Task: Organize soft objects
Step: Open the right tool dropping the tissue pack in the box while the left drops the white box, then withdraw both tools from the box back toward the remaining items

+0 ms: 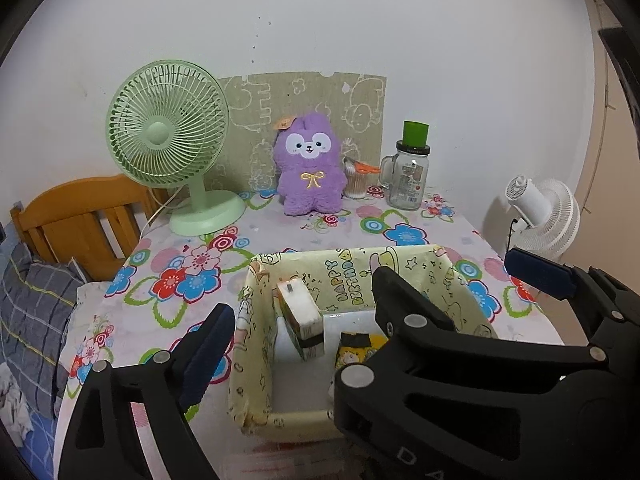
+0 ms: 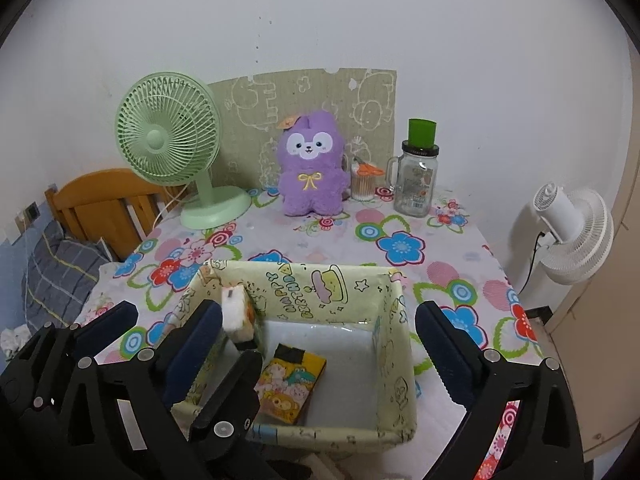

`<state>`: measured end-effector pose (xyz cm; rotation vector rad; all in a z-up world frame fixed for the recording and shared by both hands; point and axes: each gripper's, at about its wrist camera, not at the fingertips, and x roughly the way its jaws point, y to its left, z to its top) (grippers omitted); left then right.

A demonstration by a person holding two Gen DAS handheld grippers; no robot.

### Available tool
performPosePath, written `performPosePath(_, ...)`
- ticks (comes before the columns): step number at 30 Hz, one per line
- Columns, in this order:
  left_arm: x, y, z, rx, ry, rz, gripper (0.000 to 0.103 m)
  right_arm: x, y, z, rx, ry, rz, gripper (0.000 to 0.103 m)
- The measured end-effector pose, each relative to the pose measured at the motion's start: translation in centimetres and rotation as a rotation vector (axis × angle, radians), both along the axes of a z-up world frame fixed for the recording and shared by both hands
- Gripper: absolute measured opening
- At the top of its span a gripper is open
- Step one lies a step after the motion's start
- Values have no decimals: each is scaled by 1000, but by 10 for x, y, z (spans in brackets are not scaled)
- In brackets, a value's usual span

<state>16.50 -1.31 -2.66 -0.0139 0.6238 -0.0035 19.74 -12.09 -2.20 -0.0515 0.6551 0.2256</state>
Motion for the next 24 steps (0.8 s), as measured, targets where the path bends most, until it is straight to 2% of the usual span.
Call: performPosePath(24,-55,-21,13,20,-75,-41,93,-63,-20,22,-8,-76,-19,103)
